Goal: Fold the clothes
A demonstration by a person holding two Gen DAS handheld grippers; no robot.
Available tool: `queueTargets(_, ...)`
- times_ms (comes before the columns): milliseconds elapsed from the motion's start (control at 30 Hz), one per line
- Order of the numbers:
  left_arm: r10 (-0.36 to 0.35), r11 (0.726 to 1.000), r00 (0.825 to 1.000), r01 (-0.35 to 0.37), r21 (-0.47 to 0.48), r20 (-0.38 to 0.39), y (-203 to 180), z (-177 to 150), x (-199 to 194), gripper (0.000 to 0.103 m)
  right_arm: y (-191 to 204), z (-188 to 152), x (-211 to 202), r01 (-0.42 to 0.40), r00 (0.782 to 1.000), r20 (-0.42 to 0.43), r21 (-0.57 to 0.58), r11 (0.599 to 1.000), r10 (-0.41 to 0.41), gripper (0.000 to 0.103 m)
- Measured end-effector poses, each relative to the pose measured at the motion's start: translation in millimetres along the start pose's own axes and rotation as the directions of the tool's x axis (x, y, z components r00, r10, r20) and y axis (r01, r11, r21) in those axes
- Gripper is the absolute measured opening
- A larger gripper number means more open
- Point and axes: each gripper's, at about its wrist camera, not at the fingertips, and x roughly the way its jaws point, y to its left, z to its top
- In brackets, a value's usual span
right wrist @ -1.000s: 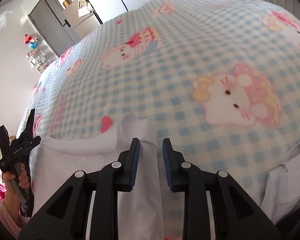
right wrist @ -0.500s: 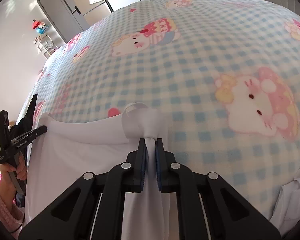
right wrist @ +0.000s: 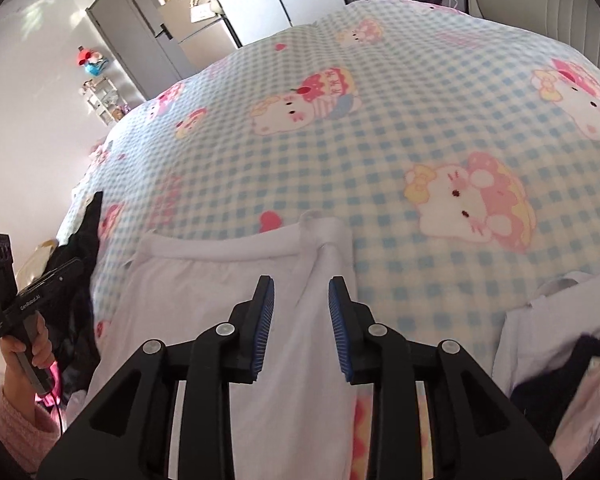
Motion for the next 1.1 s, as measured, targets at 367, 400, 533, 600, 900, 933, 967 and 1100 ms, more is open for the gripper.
queueTargets(367,-0.104,0.979,0.994,0.096,-0.177,-0.038,-63.5,-179.6,-73.0,0.042,94.8,-218.9,-67.4,-0.028,0.995,-0.101,-0.151,0.988,0.013,0.039)
queueTargets(400,-0.085,0.980,0.995,0.074,-0.184,-0.050,-69.6,-191.7,-76.5,0.042,99.4,-236.7,-64.4,-0.031,0.994,-0.111,-0.145,0.989,0.014,0.039)
queueTargets(533,-0.054,0.965,0.998,0.043,-0.259,-0.038,-81.1,-236.9,-101.7,0.040,104.9,-282.7,-66.4,-0.076,0.993,-0.093,-0.019,0.997,0.074,0.039)
queueTargets(600,-0.084,0.944,0.996,0.072,-0.321,-0.022,-76.4,-254.7,-111.0,0.040,105.1,-299.2,-74.7,-0.072,0.996,-0.055,0.016,0.997,0.072,0.039)
queueTargets(900,0.025,0.940,0.989,-0.072,-0.335,-0.143,-60.8,-288.4,-129.1,0.026,84.0,-337.4,-89.0,0.032,0.996,-0.079,0.049,0.998,-0.028,0.038)
queueTargets(933,0.012,0.928,0.992,-0.058,-0.369,-0.125,-55.0,-293.2,-134.8,0.026,81.4,-339.3,-99.3,0.028,0.998,-0.056,0.057,0.998,-0.025,0.042)
queueTargets(967,0.001,0.914,0.994,-0.044,-0.403,-0.107,-49.1,-298.3,-140.0,0.026,78.5,-341.5,-108.2,0.028,0.999,-0.034,0.066,0.997,-0.026,0.044)
queueTargets(1100,-0.138,0.836,0.989,0.082,-0.542,-0.062,-32.0,-319.7,-127.5,0.026,60.4,-346.3,-116.8,0.043,0.999,-0.005,0.143,0.989,-0.042,0.044)
